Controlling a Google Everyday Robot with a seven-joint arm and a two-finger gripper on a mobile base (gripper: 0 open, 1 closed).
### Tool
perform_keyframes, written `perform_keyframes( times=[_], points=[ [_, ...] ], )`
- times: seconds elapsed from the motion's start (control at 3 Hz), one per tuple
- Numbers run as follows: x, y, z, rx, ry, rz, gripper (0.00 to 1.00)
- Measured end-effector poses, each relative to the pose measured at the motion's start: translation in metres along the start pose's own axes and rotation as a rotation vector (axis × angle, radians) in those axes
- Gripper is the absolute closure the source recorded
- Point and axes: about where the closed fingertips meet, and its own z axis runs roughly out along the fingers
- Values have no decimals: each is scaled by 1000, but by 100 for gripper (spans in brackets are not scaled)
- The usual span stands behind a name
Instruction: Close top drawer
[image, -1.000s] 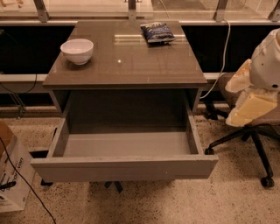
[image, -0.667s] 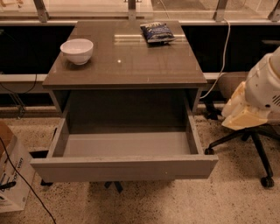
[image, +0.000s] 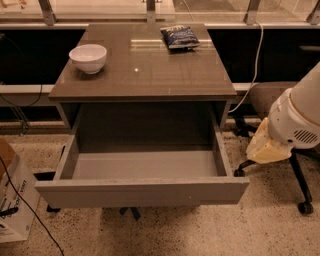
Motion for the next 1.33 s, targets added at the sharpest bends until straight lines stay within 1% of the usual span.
perform_keyframes(
  times=[0.33,0.67,1.0,1.33],
  points=[
    [7,5,20,-32,7,15,100],
    [7,5,20,-32,7,15,100],
    [15,20,22,-35,1,32,100],
    [34,55,21,-31,-2,66,100]
  ],
)
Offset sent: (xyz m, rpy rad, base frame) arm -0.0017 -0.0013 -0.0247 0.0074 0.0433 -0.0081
